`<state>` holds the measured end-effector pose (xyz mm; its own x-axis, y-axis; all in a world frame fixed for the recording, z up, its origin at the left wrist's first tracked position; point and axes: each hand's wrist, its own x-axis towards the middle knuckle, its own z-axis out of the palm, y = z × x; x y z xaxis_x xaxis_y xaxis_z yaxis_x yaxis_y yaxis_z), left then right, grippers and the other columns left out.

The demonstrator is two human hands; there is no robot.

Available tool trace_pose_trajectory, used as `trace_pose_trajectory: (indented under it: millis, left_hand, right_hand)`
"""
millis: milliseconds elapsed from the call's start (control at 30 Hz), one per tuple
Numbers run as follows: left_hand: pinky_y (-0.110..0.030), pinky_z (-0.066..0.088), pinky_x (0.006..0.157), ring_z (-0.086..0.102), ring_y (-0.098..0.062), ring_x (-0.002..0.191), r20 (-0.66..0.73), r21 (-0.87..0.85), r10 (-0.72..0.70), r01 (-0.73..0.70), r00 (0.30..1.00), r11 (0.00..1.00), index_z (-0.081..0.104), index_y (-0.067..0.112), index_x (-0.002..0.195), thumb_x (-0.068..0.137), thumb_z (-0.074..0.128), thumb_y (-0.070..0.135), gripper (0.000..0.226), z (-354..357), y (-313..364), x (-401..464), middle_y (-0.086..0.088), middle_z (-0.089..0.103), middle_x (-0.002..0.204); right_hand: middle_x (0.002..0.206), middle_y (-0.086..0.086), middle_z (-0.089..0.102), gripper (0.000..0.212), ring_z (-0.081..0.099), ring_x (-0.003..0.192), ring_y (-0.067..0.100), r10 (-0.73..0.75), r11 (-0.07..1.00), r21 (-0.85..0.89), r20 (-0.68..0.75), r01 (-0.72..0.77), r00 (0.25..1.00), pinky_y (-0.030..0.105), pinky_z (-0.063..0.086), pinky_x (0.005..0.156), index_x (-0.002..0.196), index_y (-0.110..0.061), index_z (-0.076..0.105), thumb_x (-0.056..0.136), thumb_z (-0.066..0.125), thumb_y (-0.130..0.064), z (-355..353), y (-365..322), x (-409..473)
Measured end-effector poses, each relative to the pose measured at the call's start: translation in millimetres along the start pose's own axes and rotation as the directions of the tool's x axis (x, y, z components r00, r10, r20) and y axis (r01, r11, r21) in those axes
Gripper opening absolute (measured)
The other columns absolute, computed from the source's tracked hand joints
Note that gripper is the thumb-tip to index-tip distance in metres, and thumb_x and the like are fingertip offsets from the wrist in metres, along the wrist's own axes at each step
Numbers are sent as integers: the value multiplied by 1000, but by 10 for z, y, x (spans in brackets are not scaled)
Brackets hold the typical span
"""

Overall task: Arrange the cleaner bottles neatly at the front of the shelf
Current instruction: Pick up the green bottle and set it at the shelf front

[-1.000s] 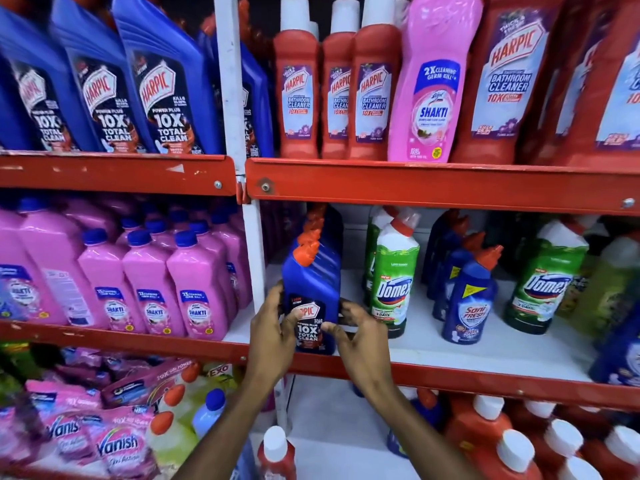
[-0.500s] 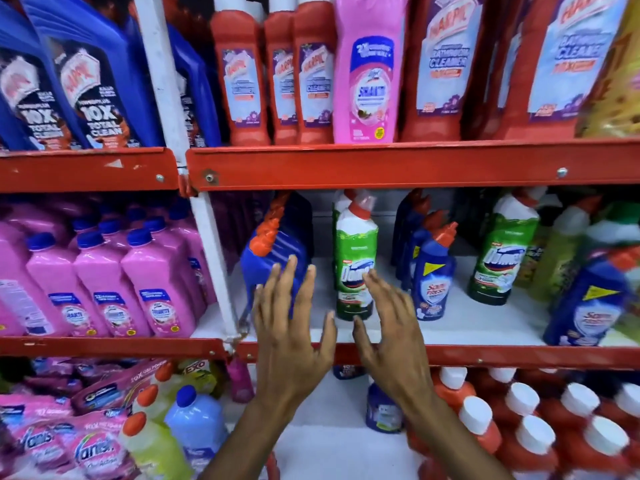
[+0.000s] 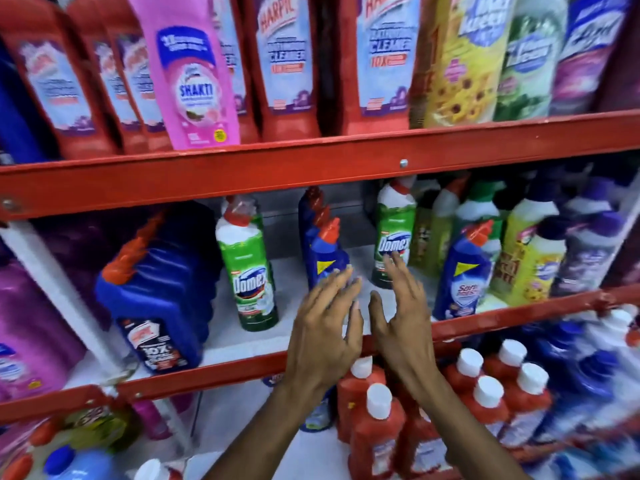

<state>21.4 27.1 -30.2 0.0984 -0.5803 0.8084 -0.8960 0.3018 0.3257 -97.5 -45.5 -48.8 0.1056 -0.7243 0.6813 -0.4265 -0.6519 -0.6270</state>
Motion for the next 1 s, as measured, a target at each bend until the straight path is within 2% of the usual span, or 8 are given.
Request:
trace_pose_trajectory:
  millis: [167, 267, 367, 433, 633, 767, 867, 1000]
  left_hand:
    - [-27, 48, 104, 65, -24, 122, 242, -199, -256, 306, 936, 931, 58, 11, 137, 97, 48, 3, 43, 473, 163, 371, -10, 68, 136]
    - [-22, 43, 101, 59, -29, 131, 301, -172, -422, 484, 855, 858, 49, 11, 145, 97, 47, -1, 50, 773, 113, 628, -11, 61, 144]
    - [-34, 42, 110, 53, -34, 137, 376, -132, -533, 613, 758, 779, 39, 12, 151, 96, 47, 0, 57, 1038, 13, 769, -17, 54, 150]
    - [-41, 48, 109, 57, -36, 132, 377, -149, -546, 631, 748, 762, 40, 13, 149, 94, 49, -1, 57, 1183, -29, 814, -18, 59, 145]
    - [-30, 49, 93, 65, -31, 123, 319, -182, -597, 666, 736, 724, 44, 15, 144, 97, 54, 6, 49, 1472, -91, 929, -11, 68, 136]
    - [-34, 56, 95, 69, -29, 116, 282, -247, -601, 662, 748, 708, 48, 15, 140, 94, 59, 3, 48, 1480, -85, 902, -10, 73, 128]
    - [-36, 59, 94, 71, -23, 111, 209, -277, -600, 635, 772, 721, 51, 18, 134, 89, 62, 0, 50, 1444, -45, 808, -5, 75, 122]
    - [-14, 52, 83, 71, -18, 102, 102, -315, -545, 547, 832, 775, 53, 17, 132, 83, 61, -4, 53, 1286, 75, 632, -4, 75, 119]
  right_hand:
    - [131, 13, 65, 51, 61, 116, 24, 235, 965, 127, -48, -227, 971, 21, 42, 87, 142, -11, 46, 93, 53, -1, -47, 218, 349]
    - [137, 19, 61, 54, 60, 121, 36, 331, 935, 124, 29, -332, 943, 32, 48, 93, 147, -10, 40, 95, 46, 1, -12, 408, 529]
    - [142, 20, 56, 49, 57, 124, 39, 388, 909, 133, 80, -396, 918, 42, 49, 99, 150, -11, 36, 101, 41, -6, 72, 576, 636]
    - [147, 19, 53, 47, 54, 129, 39, 419, 893, 142, 83, -427, 904, 39, 46, 101, 150, -11, 37, 103, 39, -9, 129, 663, 682]
    - [149, 12, 52, 45, 55, 130, 32, 443, 872, 180, 105, -455, 890, 34, 45, 100, 150, -17, 37, 105, 41, -21, 250, 856, 773]
    - [152, 11, 47, 44, 49, 137, 30, 427, 854, 261, 141, -450, 893, 44, 41, 111, 149, -13, 37, 105, 41, -18, 238, 898, 806]
    - [143, 14, 55, 44, 58, 124, 32, 432, 851, 256, 153, -458, 889, 35, 47, 95, 146, -15, 38, 102, 45, -14, 234, 904, 775]
    - [116, 12, 67, 49, 62, 93, 23, 397, 863, 279, 141, -421, 907, 18, 41, 71, 138, -13, 43, 93, 55, -1, 187, 770, 657]
